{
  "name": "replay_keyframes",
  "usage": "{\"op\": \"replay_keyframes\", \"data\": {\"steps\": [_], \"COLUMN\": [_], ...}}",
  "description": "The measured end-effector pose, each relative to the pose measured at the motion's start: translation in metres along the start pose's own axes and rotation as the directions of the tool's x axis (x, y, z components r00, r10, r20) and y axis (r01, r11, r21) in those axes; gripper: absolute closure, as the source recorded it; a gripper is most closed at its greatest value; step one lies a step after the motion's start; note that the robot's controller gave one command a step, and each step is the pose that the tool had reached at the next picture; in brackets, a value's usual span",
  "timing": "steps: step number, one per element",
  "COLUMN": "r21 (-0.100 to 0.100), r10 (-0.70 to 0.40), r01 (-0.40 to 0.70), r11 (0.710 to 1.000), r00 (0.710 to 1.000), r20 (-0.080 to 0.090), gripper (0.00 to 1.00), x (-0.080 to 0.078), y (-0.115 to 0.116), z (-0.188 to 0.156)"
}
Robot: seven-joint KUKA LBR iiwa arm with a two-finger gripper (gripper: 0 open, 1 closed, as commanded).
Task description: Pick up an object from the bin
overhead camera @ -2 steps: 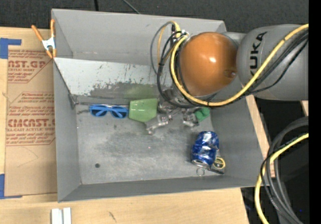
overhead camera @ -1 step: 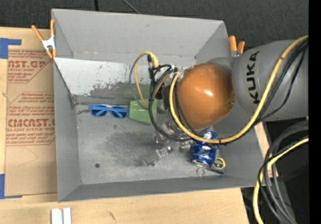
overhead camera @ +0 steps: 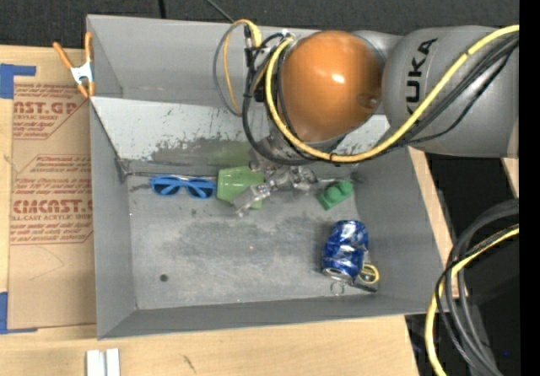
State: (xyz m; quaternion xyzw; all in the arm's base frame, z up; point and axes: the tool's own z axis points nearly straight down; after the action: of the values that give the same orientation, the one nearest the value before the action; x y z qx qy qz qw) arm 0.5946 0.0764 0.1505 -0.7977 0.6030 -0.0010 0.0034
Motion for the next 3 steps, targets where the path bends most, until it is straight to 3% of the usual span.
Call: {"op": "replay_keyframes", "data": {"steps": [1, 2, 3], "r21": [-0.011, -0.009, -0.010], "r10": [-0.282, -0.377, -0.675], "r01": [0.282, 0.377, 0.675], "r11": [0.959, 0.926, 0.738], "r00": [0.959, 0.926, 0.738], "r20": [0.009, 0.002, 0.009], "gripper": [0.00, 0.00, 0.00], "x": [-0.086, -0.032, -0.005], "y": [0.042, 0.083, 0.114], "z": [0.053, 0.029, 0.070]}}
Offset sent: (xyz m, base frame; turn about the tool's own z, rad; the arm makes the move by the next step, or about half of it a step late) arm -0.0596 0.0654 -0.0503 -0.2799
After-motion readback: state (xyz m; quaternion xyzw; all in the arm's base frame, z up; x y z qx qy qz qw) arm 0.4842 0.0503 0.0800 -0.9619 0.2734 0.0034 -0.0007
